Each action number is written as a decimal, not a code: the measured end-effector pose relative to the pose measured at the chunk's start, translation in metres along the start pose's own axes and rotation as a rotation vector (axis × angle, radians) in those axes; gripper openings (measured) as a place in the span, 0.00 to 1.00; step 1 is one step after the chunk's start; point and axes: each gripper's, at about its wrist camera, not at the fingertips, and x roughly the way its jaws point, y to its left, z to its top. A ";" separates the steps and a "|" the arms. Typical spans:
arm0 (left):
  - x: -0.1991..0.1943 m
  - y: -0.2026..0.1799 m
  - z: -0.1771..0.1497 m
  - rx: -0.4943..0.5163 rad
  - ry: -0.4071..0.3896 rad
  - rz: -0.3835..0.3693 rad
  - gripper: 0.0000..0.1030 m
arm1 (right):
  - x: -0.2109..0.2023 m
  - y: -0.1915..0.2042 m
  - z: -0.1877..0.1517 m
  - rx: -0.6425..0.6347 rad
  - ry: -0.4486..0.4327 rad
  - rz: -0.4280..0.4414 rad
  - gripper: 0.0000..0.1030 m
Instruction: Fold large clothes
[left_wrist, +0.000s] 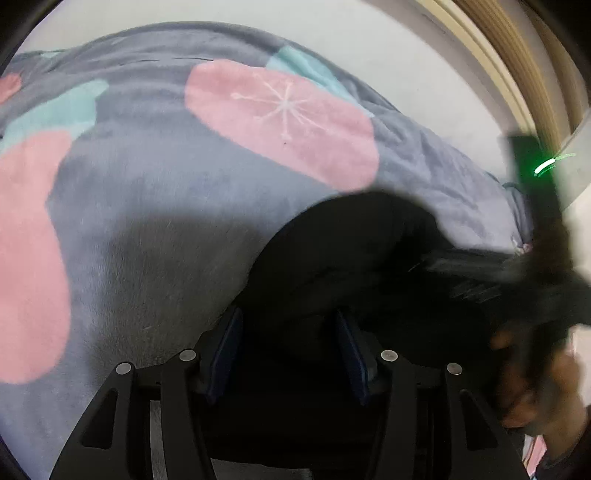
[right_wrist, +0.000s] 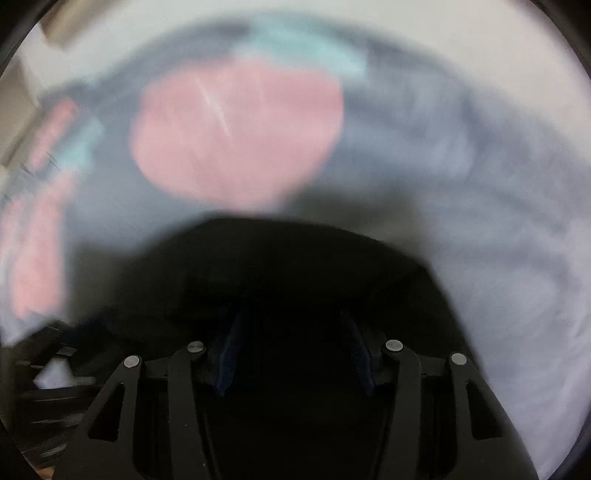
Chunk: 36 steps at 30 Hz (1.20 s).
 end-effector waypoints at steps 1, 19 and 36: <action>0.001 0.002 0.000 -0.004 -0.002 -0.007 0.52 | -0.003 0.000 -0.003 -0.003 -0.011 -0.006 0.54; -0.012 -0.003 -0.016 0.023 0.138 -0.020 0.52 | -0.043 -0.071 -0.106 0.089 0.087 0.084 0.54; -0.088 0.002 0.047 0.087 -0.041 -0.062 0.76 | -0.110 -0.110 -0.065 0.128 -0.108 0.216 0.82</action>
